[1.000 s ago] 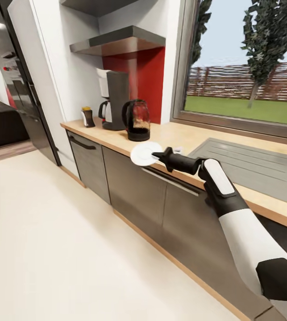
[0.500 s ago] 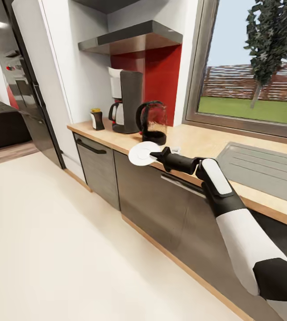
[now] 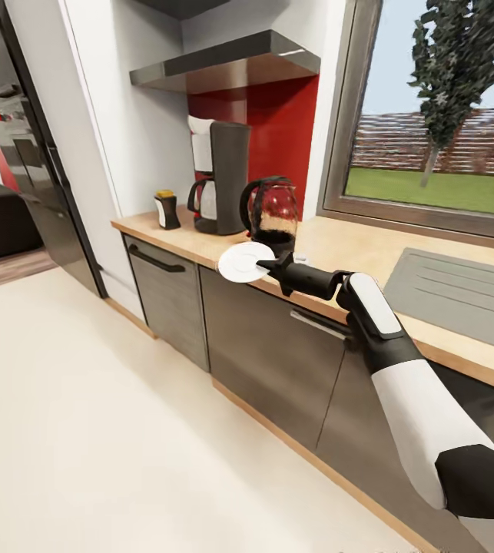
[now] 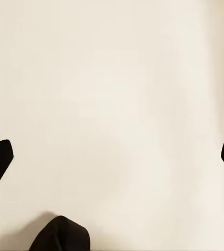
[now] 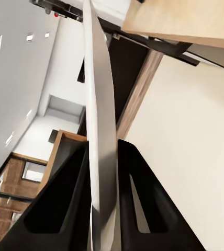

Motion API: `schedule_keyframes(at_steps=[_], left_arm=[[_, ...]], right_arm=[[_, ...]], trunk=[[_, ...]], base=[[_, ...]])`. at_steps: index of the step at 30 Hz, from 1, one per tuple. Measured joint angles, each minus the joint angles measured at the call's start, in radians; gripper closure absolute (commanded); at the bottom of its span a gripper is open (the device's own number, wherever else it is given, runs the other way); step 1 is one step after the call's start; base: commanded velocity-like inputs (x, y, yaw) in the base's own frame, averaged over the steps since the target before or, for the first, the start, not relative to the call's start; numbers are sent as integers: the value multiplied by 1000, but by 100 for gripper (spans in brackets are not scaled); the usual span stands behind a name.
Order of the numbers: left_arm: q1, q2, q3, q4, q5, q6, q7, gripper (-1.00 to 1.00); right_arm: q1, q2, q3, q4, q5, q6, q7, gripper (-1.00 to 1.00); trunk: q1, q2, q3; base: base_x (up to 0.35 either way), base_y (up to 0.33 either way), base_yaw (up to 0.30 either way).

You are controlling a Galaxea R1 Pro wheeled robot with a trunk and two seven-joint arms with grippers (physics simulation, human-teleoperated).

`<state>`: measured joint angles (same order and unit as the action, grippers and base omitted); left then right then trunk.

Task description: Set up a coffee station on the kitchen countertop: keep the coffee maker on the countertop, move the bottle of coffee from the kitchen shelf to the counter next to the coffee maker, place a paper coffee filter on top of the coffee maker, put the saucer next to the coffee maker with the coffee cup on the saucer, and place the electric kettle next to the coffee maker.

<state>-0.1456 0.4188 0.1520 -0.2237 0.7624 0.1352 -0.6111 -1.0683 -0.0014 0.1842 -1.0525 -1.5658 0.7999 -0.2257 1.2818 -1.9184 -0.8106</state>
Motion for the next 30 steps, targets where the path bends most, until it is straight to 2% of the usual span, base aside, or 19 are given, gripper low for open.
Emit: schedule_keyframes(at_steps=[9, 21, 30], left_arm=[[0, 0, 1, -1, -1, 0, 1, -100], [0, 1, 2, -1, -1, 0, 1, -100], [0, 0, 1, 0, 0, -1, 1, -100]], right_arm=[[0, 0, 1, -2, 0, 0, 1, 100], [0, 0, 2, 4, -1, 1, 2, 100], [0, 0, 3, 5, 0, 2, 1, 100]], trunk=[[0, 0, 1], [0, 0, 1], [0, 0, 1]], base=[[172, 166, -31], [207, 277, -3], [52, 98, -209]])
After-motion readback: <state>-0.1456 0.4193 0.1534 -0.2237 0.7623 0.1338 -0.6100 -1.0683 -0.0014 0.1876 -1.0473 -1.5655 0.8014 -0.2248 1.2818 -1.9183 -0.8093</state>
